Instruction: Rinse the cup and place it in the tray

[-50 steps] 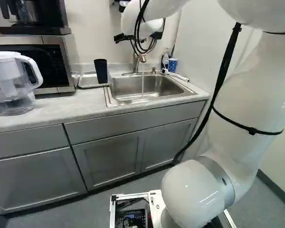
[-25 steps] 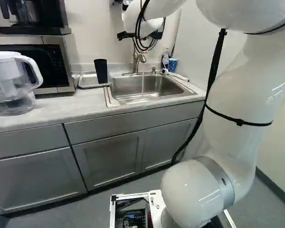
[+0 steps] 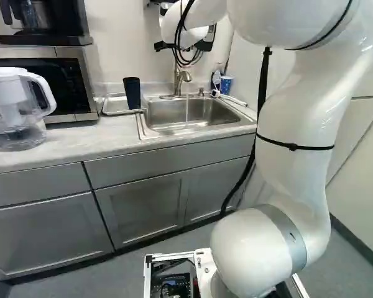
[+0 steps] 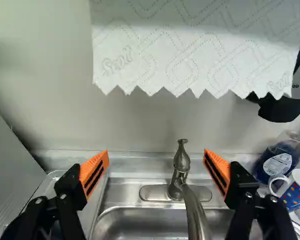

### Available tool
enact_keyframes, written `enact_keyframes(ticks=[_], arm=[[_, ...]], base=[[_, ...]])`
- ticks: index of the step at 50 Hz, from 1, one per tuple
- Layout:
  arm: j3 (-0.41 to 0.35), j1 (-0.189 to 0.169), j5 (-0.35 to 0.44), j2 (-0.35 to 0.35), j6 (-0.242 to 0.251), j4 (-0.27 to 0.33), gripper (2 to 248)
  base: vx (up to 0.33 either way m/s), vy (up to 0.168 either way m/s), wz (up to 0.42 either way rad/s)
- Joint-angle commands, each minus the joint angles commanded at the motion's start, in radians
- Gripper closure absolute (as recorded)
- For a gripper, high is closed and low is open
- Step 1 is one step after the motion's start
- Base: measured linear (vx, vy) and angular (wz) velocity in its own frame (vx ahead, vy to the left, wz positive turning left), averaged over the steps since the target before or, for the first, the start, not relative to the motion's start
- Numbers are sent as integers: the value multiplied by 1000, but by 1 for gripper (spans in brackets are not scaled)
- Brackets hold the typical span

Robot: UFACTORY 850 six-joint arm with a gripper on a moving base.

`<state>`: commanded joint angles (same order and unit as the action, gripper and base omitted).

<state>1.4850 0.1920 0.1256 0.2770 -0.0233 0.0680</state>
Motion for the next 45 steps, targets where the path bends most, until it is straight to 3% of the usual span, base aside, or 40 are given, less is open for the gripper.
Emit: enact_keyframes(ticks=[22, 45], arm=[[128, -8, 0, 111, 0, 0, 3], [129, -8, 12, 112, 0, 13, 3]], base=[[0, 0, 0], [0, 0, 0]])
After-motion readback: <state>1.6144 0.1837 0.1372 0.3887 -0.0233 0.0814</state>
